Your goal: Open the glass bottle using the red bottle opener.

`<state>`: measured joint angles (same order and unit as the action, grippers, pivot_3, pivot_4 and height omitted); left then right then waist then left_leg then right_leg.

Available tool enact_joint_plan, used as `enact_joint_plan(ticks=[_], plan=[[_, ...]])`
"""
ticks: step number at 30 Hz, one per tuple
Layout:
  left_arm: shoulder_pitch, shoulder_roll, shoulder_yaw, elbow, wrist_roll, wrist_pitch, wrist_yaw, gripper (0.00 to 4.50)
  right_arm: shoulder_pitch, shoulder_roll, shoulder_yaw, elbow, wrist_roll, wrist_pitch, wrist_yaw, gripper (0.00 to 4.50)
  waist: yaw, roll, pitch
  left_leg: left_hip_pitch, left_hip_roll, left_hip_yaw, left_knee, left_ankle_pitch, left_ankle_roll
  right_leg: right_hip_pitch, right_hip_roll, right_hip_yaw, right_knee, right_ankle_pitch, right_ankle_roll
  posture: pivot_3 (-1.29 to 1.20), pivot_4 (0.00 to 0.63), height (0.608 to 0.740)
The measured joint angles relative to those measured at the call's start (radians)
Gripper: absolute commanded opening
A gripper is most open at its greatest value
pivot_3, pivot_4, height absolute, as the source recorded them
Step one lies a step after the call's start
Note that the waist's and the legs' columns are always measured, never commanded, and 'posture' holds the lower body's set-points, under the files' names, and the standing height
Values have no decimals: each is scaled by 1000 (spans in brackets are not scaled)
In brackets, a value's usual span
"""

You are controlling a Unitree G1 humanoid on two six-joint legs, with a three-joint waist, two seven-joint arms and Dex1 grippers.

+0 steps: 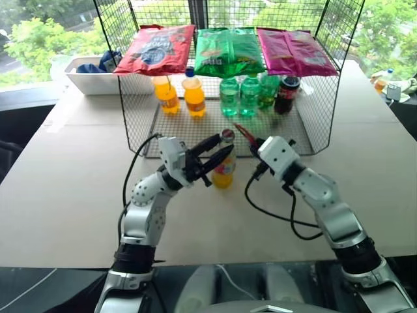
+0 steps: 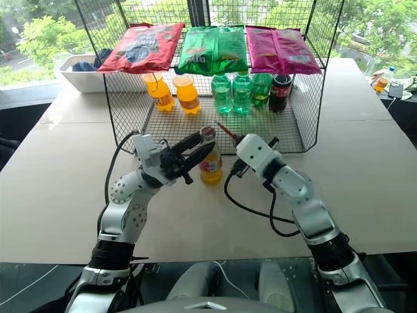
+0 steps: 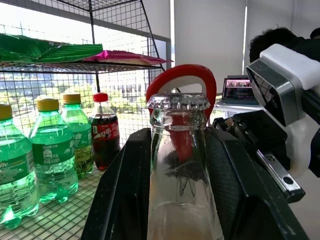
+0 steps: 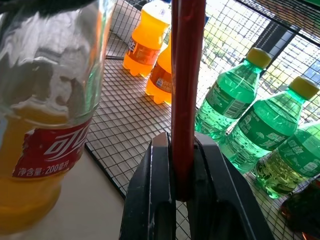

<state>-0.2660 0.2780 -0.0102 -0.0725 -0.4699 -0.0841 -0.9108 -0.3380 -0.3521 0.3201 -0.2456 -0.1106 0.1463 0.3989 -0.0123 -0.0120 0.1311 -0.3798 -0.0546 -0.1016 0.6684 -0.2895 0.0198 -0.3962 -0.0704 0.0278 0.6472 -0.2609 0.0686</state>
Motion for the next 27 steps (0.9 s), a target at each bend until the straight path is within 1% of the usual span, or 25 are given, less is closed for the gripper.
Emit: enact_joint_plan(ticks=[6,11,17,21,27], plan=[[3,4,0,0,0,-4,2,1600,-41,6,18,80,-95,-111,-21,0,-1,0,0,0,0,0,0,0,0,0,0,0,0,0,0,0,150,740],[6,2,0,0,0,-9,14,1600,-72,32,25,194,-179,-236,-100,0,0,0,0,0,0,0,0,0,0,0,0,0,0,0,0,0,150,740],[6,3,0,2,0,-10,18,1600,-74,39,25,272,-261,-368,-193,0,-1,0,0,1,0,0,0,0,0,0,0,0,0,0,0,0,150,740],[5,3,1,4,0,-11,19,1600,-74,36,16,288,-296,-428,-226,0,-1,0,0,1,0,0,0,0,0,0,0,0,0,0,0,0,150,740],[4,4,-2,5,0,-11,18,1600,-85,14,18,286,-344,-474,-230,0,-1,0,0,1,0,0,0,0,0,1,0,0,0,0,0,0,150,740]])
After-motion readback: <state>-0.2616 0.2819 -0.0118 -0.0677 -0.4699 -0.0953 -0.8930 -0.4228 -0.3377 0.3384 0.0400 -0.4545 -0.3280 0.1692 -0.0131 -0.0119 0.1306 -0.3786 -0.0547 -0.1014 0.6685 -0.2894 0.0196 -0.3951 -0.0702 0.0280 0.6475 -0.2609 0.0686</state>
